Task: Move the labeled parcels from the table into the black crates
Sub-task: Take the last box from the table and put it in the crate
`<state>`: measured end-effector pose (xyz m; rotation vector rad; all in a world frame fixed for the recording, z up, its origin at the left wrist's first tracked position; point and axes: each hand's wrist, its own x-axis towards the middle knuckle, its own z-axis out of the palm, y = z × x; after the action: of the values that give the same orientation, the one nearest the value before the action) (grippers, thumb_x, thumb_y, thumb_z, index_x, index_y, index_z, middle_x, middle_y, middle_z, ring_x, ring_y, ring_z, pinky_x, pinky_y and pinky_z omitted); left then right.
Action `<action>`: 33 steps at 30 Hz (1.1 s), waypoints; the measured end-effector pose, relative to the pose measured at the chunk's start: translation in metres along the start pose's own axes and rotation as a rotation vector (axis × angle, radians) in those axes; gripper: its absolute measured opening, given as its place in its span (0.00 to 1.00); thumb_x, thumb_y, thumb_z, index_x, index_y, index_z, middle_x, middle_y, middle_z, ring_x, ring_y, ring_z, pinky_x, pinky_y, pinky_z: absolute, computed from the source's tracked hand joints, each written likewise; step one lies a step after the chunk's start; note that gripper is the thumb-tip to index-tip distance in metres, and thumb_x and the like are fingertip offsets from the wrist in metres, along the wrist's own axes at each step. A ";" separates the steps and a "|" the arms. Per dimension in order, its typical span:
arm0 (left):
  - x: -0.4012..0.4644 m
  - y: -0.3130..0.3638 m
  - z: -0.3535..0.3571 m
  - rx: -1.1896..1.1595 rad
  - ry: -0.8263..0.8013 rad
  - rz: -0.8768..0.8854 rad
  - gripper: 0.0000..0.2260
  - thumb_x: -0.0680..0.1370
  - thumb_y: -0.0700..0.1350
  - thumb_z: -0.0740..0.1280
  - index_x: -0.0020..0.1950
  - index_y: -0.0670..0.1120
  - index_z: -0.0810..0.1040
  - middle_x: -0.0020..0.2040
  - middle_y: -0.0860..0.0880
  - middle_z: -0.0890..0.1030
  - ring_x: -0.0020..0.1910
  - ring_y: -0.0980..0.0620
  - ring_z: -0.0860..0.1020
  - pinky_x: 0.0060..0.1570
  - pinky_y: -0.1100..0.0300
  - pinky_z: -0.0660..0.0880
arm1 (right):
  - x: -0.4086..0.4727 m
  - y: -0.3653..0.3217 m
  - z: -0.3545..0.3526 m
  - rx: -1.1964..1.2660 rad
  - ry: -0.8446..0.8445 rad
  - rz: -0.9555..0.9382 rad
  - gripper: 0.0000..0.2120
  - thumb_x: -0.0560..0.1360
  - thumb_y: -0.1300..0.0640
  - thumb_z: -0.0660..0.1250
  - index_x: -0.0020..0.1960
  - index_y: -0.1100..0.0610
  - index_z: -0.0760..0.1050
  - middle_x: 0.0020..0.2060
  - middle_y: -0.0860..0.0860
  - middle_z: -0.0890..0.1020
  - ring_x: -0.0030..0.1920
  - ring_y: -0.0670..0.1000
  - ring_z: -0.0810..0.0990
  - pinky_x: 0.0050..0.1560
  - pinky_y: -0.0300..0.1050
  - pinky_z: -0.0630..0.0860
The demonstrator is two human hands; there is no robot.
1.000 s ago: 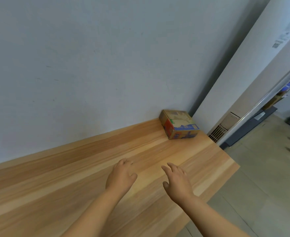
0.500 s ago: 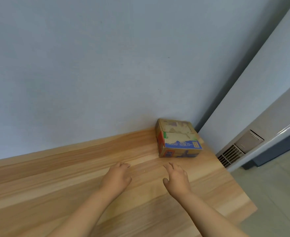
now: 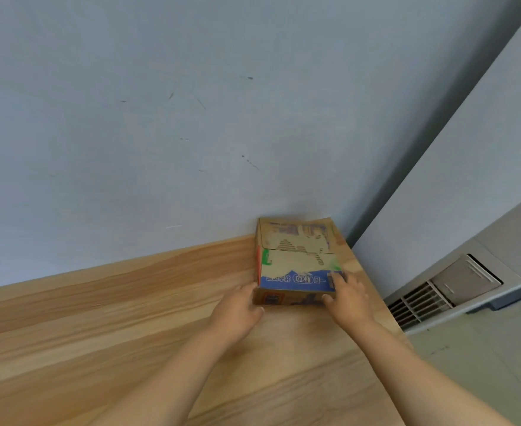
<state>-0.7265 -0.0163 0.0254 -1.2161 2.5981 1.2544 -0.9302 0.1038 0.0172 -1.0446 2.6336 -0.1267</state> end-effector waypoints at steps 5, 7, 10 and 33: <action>0.026 0.005 0.011 -0.144 -0.043 -0.102 0.35 0.72 0.49 0.66 0.77 0.50 0.55 0.74 0.53 0.64 0.72 0.53 0.64 0.70 0.60 0.62 | 0.030 0.012 0.013 0.350 -0.071 0.105 0.33 0.74 0.53 0.69 0.72 0.61 0.58 0.67 0.58 0.69 0.66 0.57 0.71 0.65 0.54 0.71; 0.033 0.007 0.012 -0.194 -0.051 -0.131 0.35 0.76 0.46 0.66 0.78 0.48 0.50 0.75 0.54 0.61 0.73 0.53 0.61 0.66 0.67 0.57 | 0.033 0.010 0.018 0.478 -0.070 0.108 0.28 0.72 0.56 0.70 0.68 0.60 0.62 0.62 0.56 0.74 0.60 0.55 0.76 0.60 0.54 0.75; 0.037 0.003 0.010 -0.228 -0.033 -0.196 0.34 0.77 0.43 0.65 0.78 0.46 0.51 0.75 0.51 0.60 0.73 0.51 0.61 0.67 0.64 0.58 | 0.033 0.005 0.026 0.591 -0.062 0.118 0.26 0.72 0.58 0.70 0.65 0.58 0.63 0.59 0.53 0.77 0.58 0.54 0.78 0.58 0.54 0.77; -0.148 -0.171 -0.126 -0.506 0.311 -0.416 0.23 0.72 0.31 0.64 0.66 0.42 0.69 0.58 0.44 0.77 0.49 0.50 0.73 0.41 0.59 0.70 | -0.121 -0.222 0.039 0.868 -0.360 0.023 0.08 0.82 0.55 0.56 0.57 0.54 0.72 0.44 0.47 0.79 0.41 0.45 0.80 0.33 0.37 0.73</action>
<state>-0.4741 -0.0699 0.0455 -2.0476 2.0628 1.7919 -0.6896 0.0251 0.0523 -0.6402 1.9245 -0.8866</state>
